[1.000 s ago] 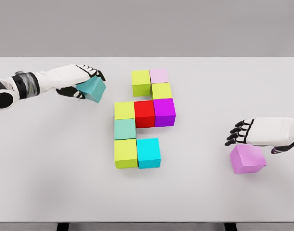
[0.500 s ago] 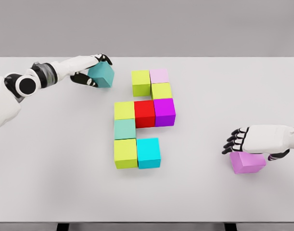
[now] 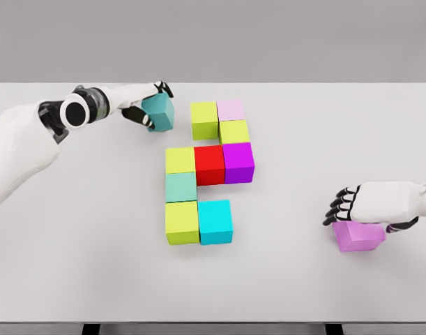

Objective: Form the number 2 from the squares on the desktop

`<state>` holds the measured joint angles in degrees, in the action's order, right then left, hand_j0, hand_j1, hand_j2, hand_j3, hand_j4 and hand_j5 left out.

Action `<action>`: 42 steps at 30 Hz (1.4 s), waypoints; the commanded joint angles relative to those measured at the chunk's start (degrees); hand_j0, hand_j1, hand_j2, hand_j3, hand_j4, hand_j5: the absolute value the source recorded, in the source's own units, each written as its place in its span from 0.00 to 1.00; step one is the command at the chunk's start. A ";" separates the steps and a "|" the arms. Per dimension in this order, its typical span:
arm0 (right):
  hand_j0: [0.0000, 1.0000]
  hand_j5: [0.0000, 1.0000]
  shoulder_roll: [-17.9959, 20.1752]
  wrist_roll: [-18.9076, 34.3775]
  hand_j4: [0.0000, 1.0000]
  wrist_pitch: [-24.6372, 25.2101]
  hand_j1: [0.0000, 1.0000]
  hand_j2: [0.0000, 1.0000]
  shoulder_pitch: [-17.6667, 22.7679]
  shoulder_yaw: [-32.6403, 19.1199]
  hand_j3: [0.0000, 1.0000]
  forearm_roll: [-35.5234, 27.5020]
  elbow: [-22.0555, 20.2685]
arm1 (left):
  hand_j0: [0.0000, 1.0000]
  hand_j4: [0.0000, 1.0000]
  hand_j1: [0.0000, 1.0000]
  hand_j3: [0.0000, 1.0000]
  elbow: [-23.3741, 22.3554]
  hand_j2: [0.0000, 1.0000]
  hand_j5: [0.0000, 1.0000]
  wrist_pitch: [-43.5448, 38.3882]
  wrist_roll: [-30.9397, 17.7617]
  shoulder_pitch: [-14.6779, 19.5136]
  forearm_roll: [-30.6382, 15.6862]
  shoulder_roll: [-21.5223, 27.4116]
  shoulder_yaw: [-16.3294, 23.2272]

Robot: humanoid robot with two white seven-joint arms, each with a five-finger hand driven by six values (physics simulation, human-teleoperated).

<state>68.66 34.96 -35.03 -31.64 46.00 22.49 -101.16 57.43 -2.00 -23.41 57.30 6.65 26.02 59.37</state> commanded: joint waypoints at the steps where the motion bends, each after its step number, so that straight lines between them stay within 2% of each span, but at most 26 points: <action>1: 0.98 0.98 0.07 0.04 0.98 0.03 0.98 0.98 0.00 0.06 0.98 -0.08 -0.01 | 0.36 0.36 0.36 0.36 3.83 0.36 0.36 -4.32 -2.69 0.00 1.00 -0.09 0.04; 5: 0.88 0.88 0.07 0.04 0.88 0.03 0.88 0.88 -0.09 0.06 0.88 -0.08 -0.01 | 0.36 0.36 0.36 0.36 3.83 0.36 0.36 -4.85 -2.95 0.17 1.53 -0.18 0.04; 7: 0.76 0.76 0.07 0.04 0.76 0.03 0.76 0.76 -0.09 0.06 0.76 -0.08 -0.01 | 0.36 0.36 0.36 0.36 3.92 0.36 0.36 -6.52 -2.95 0.35 1.53 -0.62 0.04; 16: 0.76 0.76 0.07 0.04 0.76 0.03 0.76 0.76 -0.18 -0.20 0.76 -0.26 0.08 | 0.38 0.38 0.38 0.38 4.89 0.38 0.38 -6.79 -6.47 0.79 1.44 -1.58 -0.04; 20: 0.76 0.76 -0.02 0.04 0.76 0.03 0.76 0.76 -0.18 -0.73 0.76 -0.52 0.17 | 0.40 0.40 0.40 0.40 4.80 0.40 0.40 -6.79 -6.47 0.88 1.35 -1.94 -0.22; 22: 0.75 0.75 -0.37 0.04 0.75 0.03 0.75 0.75 -0.18 -2.14 0.75 -2.71 0.26 | 0.42 0.42 0.42 0.42 4.80 0.42 0.42 -6.79 -6.47 0.88 1.26 -2.02 -0.31; 24: 0.75 0.75 -0.46 0.04 0.75 0.03 0.75 0.75 -0.09 -2.67 0.75 -3.60 0.35 | 0.48 0.48 0.48 0.48 4.80 0.48 0.48 -6.79 -6.47 0.88 1.26 -2.02 -0.31; 27: 0.66 0.66 -0.99 0.04 0.66 0.03 0.66 0.66 -0.09 -2.67 0.66 -3.68 0.43 | 0.57 0.57 0.57 0.57 4.80 0.57 0.57 -6.79 -6.38 0.88 1.35 -2.02 -0.40; 30: 0.65 0.65 -2.21 0.04 0.65 0.03 0.65 0.65 -0.09 -3.01 0.65 -5.00 1.22 | 0.64 0.64 0.64 0.64 4.80 0.64 0.64 -6.79 -6.38 0.88 1.26 -2.11 -0.48; 34: 0.66 0.66 -3.88 0.04 0.66 0.03 0.66 0.66 0.09 -4.33 0.66 -6.58 2.63 | 0.78 0.78 0.78 0.78 4.45 0.78 0.78 -7.23 -6.12 0.88 1.26 -2.99 -0.75; 36: 0.66 0.66 -4.68 0.04 0.66 0.03 0.66 0.66 0.00 -4.95 0.66 -7.73 4.30 | 0.79 0.79 0.79 0.79 4.45 0.79 0.79 -7.23 -6.12 0.88 1.26 -3.08 -0.92; 40: 0.69 0.69 -6.17 0.04 0.69 0.03 0.69 0.69 0.09 -5.48 0.69 -8.17 4.48 | 0.81 0.81 0.81 0.81 4.36 0.81 0.81 -7.32 -6.12 0.79 1.26 -3.17 -1.01; 42: 0.71 0.71 -7.14 0.04 0.71 0.03 0.71 0.71 0.09 -5.48 0.71 -8.17 4.48 | 0.87 0.87 0.87 0.87 4.36 0.87 0.87 -7.23 -6.12 0.79 1.26 -3.17 -1.01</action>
<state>62.43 35.02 -35.14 -31.55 40.67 14.85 -96.86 61.80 -9.30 -29.53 58.10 7.95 22.87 58.42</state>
